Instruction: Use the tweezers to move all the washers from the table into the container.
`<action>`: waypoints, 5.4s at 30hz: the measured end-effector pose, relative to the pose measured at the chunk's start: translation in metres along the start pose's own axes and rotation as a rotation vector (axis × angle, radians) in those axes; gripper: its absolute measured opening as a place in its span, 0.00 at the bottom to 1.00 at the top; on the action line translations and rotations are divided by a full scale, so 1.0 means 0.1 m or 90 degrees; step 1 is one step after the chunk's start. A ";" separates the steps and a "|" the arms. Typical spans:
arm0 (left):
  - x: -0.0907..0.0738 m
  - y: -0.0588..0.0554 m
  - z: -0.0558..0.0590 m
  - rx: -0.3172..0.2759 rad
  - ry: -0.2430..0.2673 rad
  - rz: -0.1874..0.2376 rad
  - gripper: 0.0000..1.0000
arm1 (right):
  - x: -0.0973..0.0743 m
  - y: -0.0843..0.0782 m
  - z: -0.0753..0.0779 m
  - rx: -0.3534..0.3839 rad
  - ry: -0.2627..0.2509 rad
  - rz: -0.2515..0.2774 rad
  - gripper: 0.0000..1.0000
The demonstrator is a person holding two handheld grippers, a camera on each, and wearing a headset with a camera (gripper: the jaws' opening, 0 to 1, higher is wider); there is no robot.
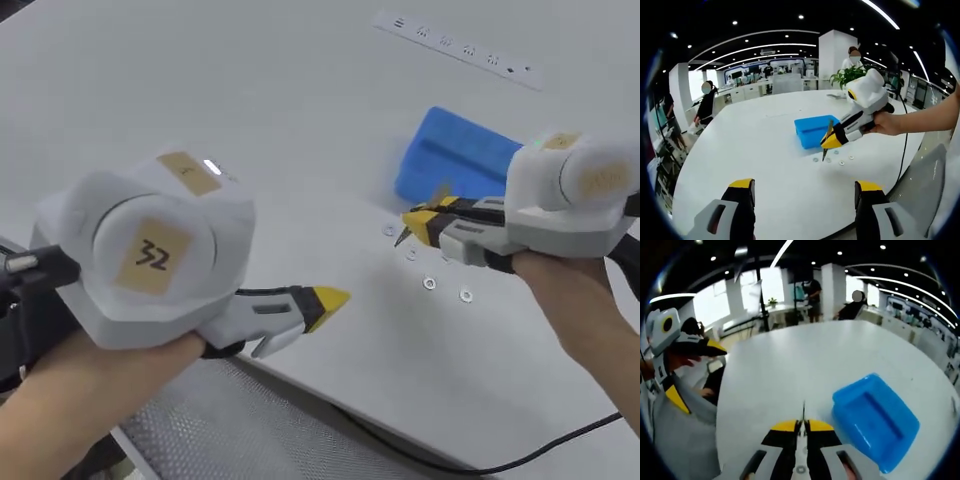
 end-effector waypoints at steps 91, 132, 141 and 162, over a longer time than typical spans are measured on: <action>-0.03 0.12 -0.01 -0.003 0.008 0.008 0.99 | 0.01 0.49 0.85 0.096 -0.153 0.104 0.02; 0.00 0.10 0.02 0.008 0.009 -0.010 0.99 | 0.06 0.45 0.80 0.072 -0.132 0.092 0.03; 0.00 0.15 0.03 0.013 0.006 -0.001 0.99 | -0.28 0.52 0.66 0.045 -0.131 0.127 0.03; 0.00 0.10 0.08 0.012 -0.004 -0.004 0.99 | -0.40 0.17 0.12 0.056 -0.074 0.109 0.03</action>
Point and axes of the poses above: the centre of the closed fingertips' face, and the gripper's own axes: x roughly forward along the fingers, z roughly to its right, y roughly out of its top, the point moved 7 cm from there along -x, roughly backward along the fingers, and after that the axes turned 10 degrees about -z, right-handed, at the moved point
